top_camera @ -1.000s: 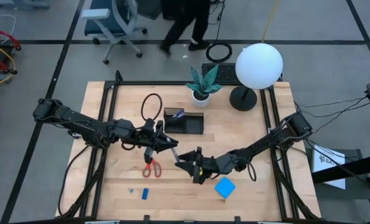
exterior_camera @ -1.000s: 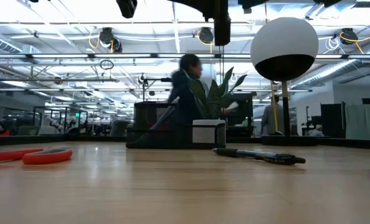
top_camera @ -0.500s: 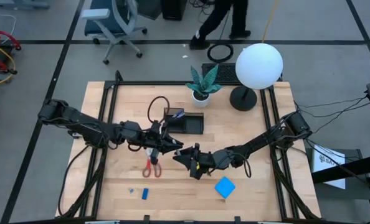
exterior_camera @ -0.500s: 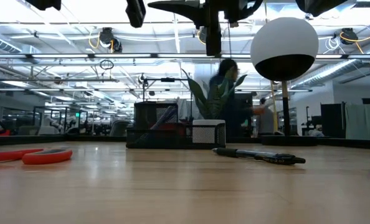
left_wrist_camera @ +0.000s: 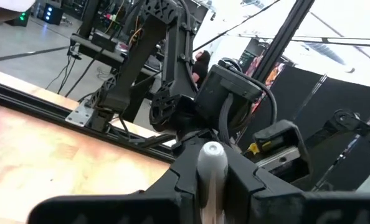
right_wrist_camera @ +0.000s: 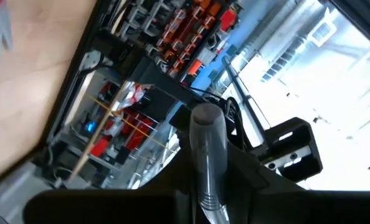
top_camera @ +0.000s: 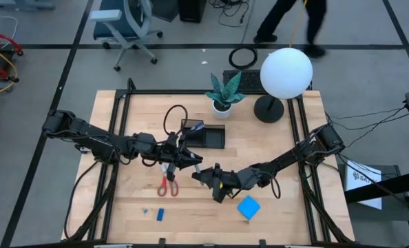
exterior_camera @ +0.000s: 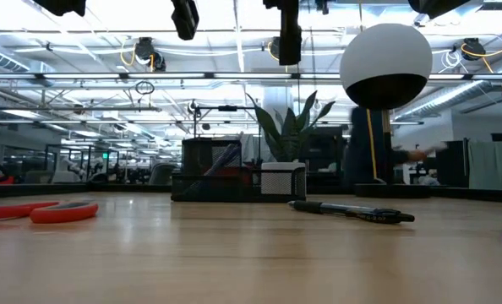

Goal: Pick and place office supplies into organizer
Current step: Put the gray marker into the black desk organizer

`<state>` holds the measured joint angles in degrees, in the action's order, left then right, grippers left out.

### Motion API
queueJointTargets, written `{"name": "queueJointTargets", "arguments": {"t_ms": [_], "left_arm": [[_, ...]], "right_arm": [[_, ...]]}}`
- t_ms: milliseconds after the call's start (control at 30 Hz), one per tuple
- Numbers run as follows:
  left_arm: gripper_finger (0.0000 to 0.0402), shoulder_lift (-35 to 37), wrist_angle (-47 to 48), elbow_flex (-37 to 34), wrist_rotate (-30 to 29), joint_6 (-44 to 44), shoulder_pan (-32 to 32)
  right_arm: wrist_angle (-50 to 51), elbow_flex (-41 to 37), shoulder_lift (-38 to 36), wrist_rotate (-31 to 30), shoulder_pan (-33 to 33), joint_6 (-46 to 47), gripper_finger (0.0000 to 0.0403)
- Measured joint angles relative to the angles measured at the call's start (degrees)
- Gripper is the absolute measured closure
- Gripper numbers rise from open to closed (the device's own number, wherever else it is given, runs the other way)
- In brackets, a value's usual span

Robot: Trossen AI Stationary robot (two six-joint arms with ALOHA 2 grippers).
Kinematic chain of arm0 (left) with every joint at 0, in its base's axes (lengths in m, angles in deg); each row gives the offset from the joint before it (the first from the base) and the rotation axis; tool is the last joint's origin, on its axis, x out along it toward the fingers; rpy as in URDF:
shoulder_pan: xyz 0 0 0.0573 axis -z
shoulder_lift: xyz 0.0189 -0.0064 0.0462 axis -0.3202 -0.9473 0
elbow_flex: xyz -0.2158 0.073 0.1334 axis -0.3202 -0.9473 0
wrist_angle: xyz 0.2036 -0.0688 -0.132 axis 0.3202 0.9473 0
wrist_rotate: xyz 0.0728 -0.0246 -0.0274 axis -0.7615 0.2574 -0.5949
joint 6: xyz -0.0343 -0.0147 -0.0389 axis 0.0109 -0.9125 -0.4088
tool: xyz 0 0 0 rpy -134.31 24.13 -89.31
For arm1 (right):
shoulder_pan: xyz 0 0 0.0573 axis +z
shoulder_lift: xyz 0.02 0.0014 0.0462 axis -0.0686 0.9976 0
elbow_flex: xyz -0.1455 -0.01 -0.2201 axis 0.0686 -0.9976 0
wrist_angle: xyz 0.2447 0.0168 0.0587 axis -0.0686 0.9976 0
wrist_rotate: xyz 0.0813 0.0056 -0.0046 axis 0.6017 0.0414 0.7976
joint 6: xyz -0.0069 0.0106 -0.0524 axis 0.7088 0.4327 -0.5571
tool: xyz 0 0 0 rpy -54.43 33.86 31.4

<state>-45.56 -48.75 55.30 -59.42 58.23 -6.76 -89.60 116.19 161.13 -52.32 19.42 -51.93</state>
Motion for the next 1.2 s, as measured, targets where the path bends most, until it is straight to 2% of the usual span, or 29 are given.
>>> {"name": "queueJointTargets", "arguments": {"t_ms": [267, 467, 633, 733, 1000, 1200], "left_arm": [[0.0245, 0.0, 0.6, 0.0, -0.4, 3.6, -1.2], [0.0195, 0.9, 0.2, 0.0, -0.3, 8.6, -1.0], [0.018, 1.9, 1.3, 0.0, -0.7, 11.7, -1.0], [0.018, 2.8, 4.4, 0.0, -3.0, 14.6, -1.0], [0.0179, 9.1, 15.8, 0.0, -17.2, 21.8, -0.8], [0.0179, 14.6, 20.2, 0.0, -23.8, 26.2, 0.3]], "right_arm": [[-1.7, 0.0, -0.1, -5.1, 1.3, 6.2, 0.0367], [-3.7, 0.0, 0.0, -9.5, 2.4, 6.3, 0.0368], [-6.8, -0.1, 0.1, -13.5, 2.8, 7.7, 0.0368], [-9.3, -0.1, -0.2, -17.1, 3.3, 9.7, 0.037], [-9.4, -0.4, -2.0, -24.1, 2.4, 17.7, 0.037], [-10.0, -3.1, -5.8, -24.8, 0.0, 24.3, 0.037]]}}
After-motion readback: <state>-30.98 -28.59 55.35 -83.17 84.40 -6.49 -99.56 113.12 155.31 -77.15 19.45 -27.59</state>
